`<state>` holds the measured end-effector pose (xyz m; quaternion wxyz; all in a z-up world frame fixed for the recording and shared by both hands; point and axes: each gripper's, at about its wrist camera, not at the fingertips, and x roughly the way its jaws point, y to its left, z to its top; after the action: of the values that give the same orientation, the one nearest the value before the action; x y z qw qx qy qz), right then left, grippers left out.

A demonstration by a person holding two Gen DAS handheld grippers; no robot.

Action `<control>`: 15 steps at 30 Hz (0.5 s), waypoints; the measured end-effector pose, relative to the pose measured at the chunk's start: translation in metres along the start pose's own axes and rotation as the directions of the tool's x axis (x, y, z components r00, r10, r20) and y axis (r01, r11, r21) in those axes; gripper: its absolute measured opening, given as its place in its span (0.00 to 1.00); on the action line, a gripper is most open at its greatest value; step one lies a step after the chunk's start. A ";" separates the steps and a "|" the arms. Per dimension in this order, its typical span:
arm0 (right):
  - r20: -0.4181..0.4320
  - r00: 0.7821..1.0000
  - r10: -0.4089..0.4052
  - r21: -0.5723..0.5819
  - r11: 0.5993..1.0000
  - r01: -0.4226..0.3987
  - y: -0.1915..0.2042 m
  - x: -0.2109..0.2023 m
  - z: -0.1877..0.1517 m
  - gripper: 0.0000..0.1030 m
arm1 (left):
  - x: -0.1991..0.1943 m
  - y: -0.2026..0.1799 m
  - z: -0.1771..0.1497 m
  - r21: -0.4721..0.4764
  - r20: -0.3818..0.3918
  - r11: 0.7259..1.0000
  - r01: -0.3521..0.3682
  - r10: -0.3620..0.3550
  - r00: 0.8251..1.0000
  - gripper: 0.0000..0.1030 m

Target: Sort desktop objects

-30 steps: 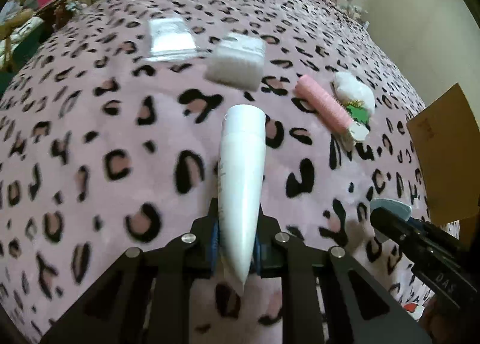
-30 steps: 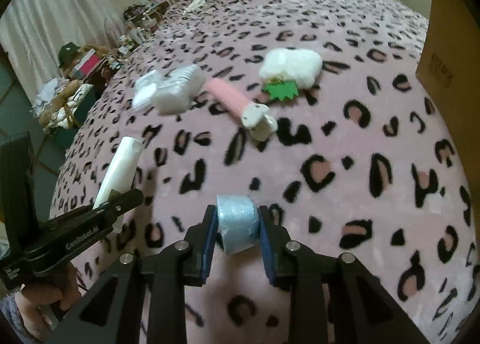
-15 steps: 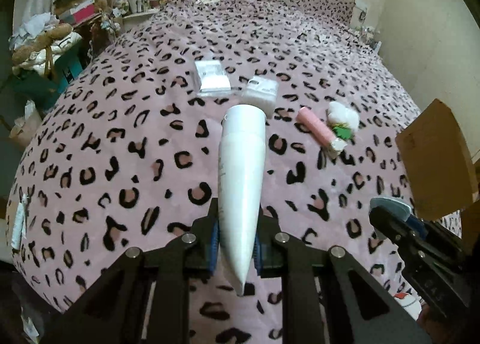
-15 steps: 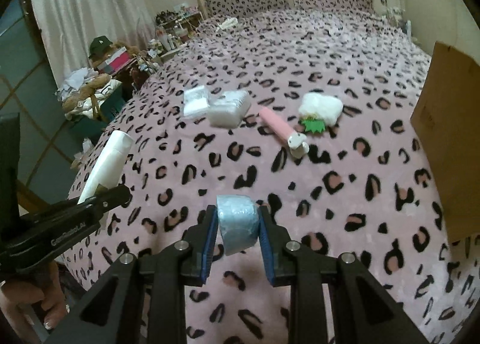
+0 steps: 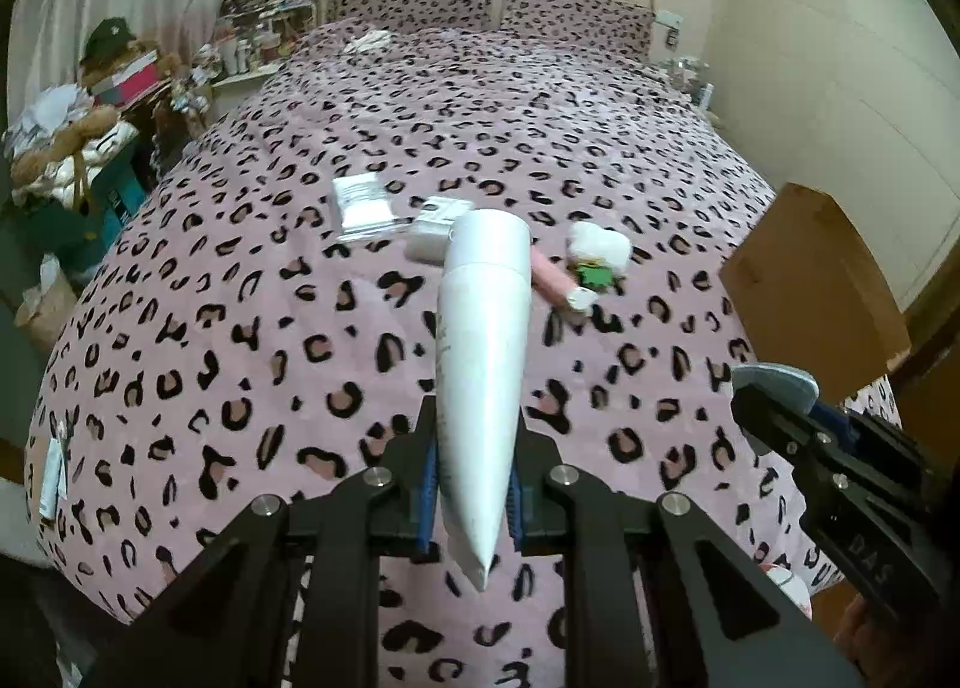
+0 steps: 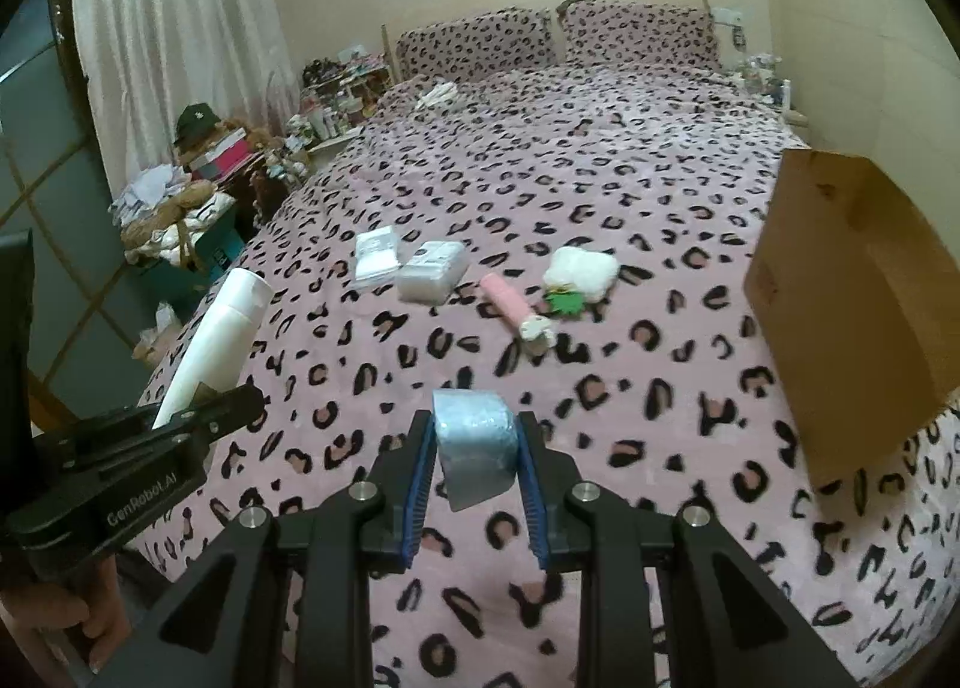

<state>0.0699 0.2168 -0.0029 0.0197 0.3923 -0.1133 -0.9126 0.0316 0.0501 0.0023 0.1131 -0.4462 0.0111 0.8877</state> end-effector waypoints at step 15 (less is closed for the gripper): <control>0.027 0.998 -0.062 0.056 0.997 0.060 -0.039 -0.030 -0.006 0.26 | -0.009 -0.057 -0.001 0.090 0.004 0.995 0.031 -0.031 1.000 0.18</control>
<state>0.0974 0.2579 0.0060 -0.0207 0.3828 -0.1267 -0.9149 0.0496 0.1035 0.0140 0.1469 -0.4384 0.0439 0.8856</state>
